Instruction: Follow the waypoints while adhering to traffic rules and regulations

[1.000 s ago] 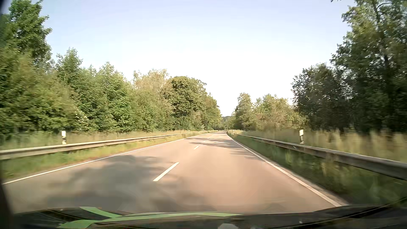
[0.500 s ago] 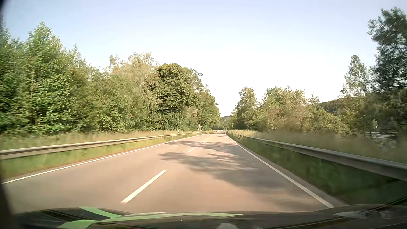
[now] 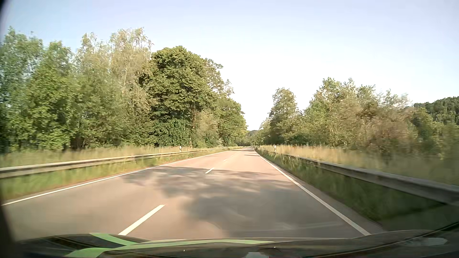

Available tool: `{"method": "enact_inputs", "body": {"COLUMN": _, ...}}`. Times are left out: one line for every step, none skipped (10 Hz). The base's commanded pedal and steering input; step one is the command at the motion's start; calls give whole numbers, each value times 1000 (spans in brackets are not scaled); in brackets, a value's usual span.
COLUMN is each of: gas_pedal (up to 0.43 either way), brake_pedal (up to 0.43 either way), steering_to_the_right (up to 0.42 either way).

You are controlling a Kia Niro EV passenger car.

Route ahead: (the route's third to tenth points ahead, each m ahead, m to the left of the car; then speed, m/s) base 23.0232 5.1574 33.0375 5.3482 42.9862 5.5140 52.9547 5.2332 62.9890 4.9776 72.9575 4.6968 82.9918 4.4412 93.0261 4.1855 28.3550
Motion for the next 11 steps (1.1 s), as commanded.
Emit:
{"method": "enact_inputs", "body": {"gas_pedal": 157, "brake_pedal": 0, "steering_to_the_right": 0}}
{"method": "enact_inputs", "body": {"gas_pedal": 157, "brake_pedal": 0, "steering_to_the_right": 0}}
{"method": "enact_inputs", "body": {"gas_pedal": 157, "brake_pedal": 0, "steering_to_the_right": 0}}
{"method": "enact_inputs", "body": {"gas_pedal": 169, "brake_pedal": 0, "steering_to_the_right": 0}}
{"method": "enact_inputs", "body": {"gas_pedal": 169, "brake_pedal": 0, "steering_to_the_right": 0}}
{"method": "enact_inputs", "body": {"gas_pedal": 169, "brake_pedal": 0, "steering_to_the_right": 0}}
{"method": "enact_inputs", "body": {"gas_pedal": 169, "brake_pedal": 0, "steering_to_the_right": 0}}
{"method": "enact_inputs", "body": {"gas_pedal": 169, "brake_pedal": 0, "steering_to_the_right": 0}}
{"method": "enact_inputs", "body": {"gas_pedal": 169, "brake_pedal": 0, "steering_to_the_right": 0}}
{"method": "enact_inputs", "body": {"gas_pedal": 130, "brake_pedal": 0, "steering_to_the_right": 0}}
{"method": "enact_inputs", "body": {"gas_pedal": 39, "brake_pedal": 0, "steering_to_the_right": 0}}
